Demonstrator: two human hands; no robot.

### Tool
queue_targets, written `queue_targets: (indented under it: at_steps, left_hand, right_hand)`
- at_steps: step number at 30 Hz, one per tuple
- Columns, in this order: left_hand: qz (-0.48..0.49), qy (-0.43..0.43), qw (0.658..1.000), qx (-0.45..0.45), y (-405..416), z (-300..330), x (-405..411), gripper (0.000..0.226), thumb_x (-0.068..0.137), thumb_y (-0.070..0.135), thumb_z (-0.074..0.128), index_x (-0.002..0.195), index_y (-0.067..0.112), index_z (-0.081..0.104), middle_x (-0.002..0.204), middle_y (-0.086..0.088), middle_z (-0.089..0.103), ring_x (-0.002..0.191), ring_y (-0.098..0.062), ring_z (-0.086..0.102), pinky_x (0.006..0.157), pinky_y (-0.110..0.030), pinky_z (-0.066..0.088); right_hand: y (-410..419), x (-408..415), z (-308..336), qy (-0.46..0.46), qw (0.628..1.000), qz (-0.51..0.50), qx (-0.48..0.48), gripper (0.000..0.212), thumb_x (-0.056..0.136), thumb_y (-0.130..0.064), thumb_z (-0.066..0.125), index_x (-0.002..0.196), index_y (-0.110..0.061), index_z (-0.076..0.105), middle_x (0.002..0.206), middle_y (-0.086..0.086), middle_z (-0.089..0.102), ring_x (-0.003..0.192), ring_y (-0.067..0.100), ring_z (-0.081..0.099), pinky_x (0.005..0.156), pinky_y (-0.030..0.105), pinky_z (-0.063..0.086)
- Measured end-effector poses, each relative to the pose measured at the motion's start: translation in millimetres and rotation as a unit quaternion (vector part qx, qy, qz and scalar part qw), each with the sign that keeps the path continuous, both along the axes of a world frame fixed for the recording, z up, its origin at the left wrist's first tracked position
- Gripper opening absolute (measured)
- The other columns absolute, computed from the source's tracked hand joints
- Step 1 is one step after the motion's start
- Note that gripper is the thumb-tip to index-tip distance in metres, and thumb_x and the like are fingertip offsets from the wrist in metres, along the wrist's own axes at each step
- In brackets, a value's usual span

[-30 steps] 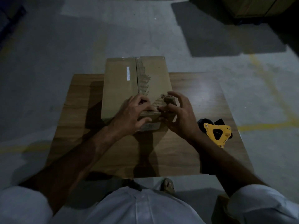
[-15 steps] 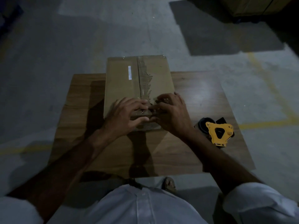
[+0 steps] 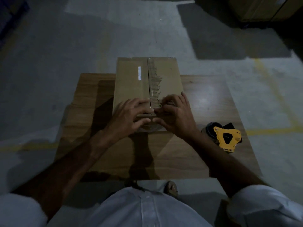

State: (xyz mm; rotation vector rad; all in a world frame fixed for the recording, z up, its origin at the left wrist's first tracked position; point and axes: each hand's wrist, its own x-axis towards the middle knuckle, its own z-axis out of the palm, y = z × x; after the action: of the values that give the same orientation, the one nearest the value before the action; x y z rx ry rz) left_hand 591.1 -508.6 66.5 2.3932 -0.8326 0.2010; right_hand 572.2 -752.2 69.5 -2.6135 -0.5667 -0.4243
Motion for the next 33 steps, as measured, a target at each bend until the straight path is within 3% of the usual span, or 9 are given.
queue_targets:
  at_steps: [4, 9, 12, 15, 20, 24, 27, 30, 33]
  left_hand:
    - [0.052, -0.029, 0.998, -0.016, 11, -6, 1, 0.032, 0.086, 0.045, 0.079, 0.111, 0.025, 0.077, 0.119, 0.001, 0.062, 0.109, -0.023, 0.057, 0.09, -0.049, 0.049]
    - [0.02, -0.02, 1.0, -0.007, 17, -8, -1, 0.046, 0.08, 0.025, 0.087, 0.124, 0.023, 0.074, 0.129, 0.003, 0.065, 0.118, -0.022, 0.06, 0.096, -0.046, 0.05]
    - [0.0, -0.002, 1.0, -0.005, 36, 0, 7, 0.045, 0.087, 0.033, 0.082, 0.129, 0.028, 0.07, 0.139, 0.014, 0.063, 0.132, -0.012, 0.055, 0.107, -0.048, 0.043]
    - [0.016, -0.011, 1.0, -0.007, 45, 0, 9, 0.034, 0.09, 0.042, 0.077, 0.122, 0.03, 0.074, 0.138, 0.015, 0.064, 0.127, -0.015, 0.054, 0.103, -0.045, 0.037]
    - [0.04, -0.021, 0.997, -0.06, 40, -12, 5, 0.032, 0.086, 0.03, 0.085, 0.116, 0.024, 0.078, 0.133, 0.008, 0.067, 0.115, -0.019, 0.057, 0.096, -0.045, 0.047]
    - [0.008, 0.002, 0.999, -0.052, 47, -10, 5, 0.042, 0.085, 0.016, 0.084, 0.126, 0.02, 0.074, 0.142, 0.004, 0.063, 0.127, -0.024, 0.056, 0.103, -0.054, 0.046]
    - [-0.013, 0.066, 0.997, -0.043, 57, -7, 6, 0.056, 0.085, 0.008, 0.082, 0.136, 0.027, 0.067, 0.159, 0.005, 0.045, 0.146, -0.021, 0.04, 0.115, -0.058, 0.039]
    - [0.047, 0.108, 0.988, -0.103, 65, -12, 4, 0.049, 0.085, 0.024, 0.082, 0.13, 0.035, 0.066, 0.167, 0.003, 0.025, 0.155, -0.02, 0.024, 0.118, -0.048, 0.037]
    - [0.09, 0.093, 0.978, -0.161, 62, -22, -4, 0.048, 0.086, 0.023, 0.082, 0.13, 0.034, 0.066, 0.166, -0.005, 0.03, 0.158, -0.022, 0.018, 0.117, -0.032, 0.03]
  right_hand:
    - [17, 5, -3, -0.007, 1.0, 0.005, 0.0, 0.031, 0.081, -0.039, 0.084, 0.107, -0.021, 0.08, 0.122, 0.009, 0.066, 0.12, 0.031, 0.059, 0.119, 0.058, 0.03]
    - [24, -5, -15, 0.0, 1.0, -0.027, 0.003, 0.031, 0.08, -0.034, 0.083, 0.107, -0.019, 0.075, 0.126, 0.011, 0.062, 0.12, 0.034, 0.055, 0.103, 0.056, 0.043]
    - [33, -2, -8, 0.016, 1.0, -0.014, 0.021, 0.037, 0.078, -0.038, 0.08, 0.111, -0.024, 0.072, 0.13, 0.011, 0.057, 0.123, 0.033, 0.048, 0.099, 0.051, 0.046]
    - [49, 3, -6, 0.02, 0.999, 0.004, 0.03, 0.036, 0.084, -0.049, 0.074, 0.113, -0.029, 0.074, 0.13, 0.007, 0.056, 0.123, 0.03, 0.046, 0.097, 0.042, 0.044]
    - [54, 6, -17, -0.039, 0.998, -0.007, 0.042, 0.023, 0.085, -0.039, 0.079, 0.102, -0.023, 0.078, 0.124, 0.009, 0.06, 0.116, 0.029, 0.049, 0.092, 0.038, 0.043]
    - [58, 0, -19, -0.027, 0.999, -0.007, 0.041, 0.026, 0.083, -0.032, 0.082, 0.105, -0.02, 0.076, 0.124, 0.012, 0.06, 0.116, 0.032, 0.049, 0.092, 0.044, 0.047]
    - [59, 3, -11, 0.013, 1.0, -0.011, 0.023, 0.034, 0.081, -0.037, 0.083, 0.11, -0.022, 0.075, 0.127, 0.01, 0.058, 0.121, 0.032, 0.048, 0.094, 0.048, 0.048]
    - [69, 12, -4, 0.015, 1.0, -0.004, 0.019, 0.041, 0.082, -0.056, 0.076, 0.113, -0.03, 0.074, 0.126, 0.008, 0.057, 0.12, 0.029, 0.045, 0.092, 0.042, 0.045]
    - [80, 12, -11, -0.001, 1.0, -0.008, 0.018, 0.036, 0.085, -0.053, 0.076, 0.11, -0.027, 0.077, 0.122, 0.007, 0.06, 0.117, 0.028, 0.048, 0.091, 0.04, 0.046]
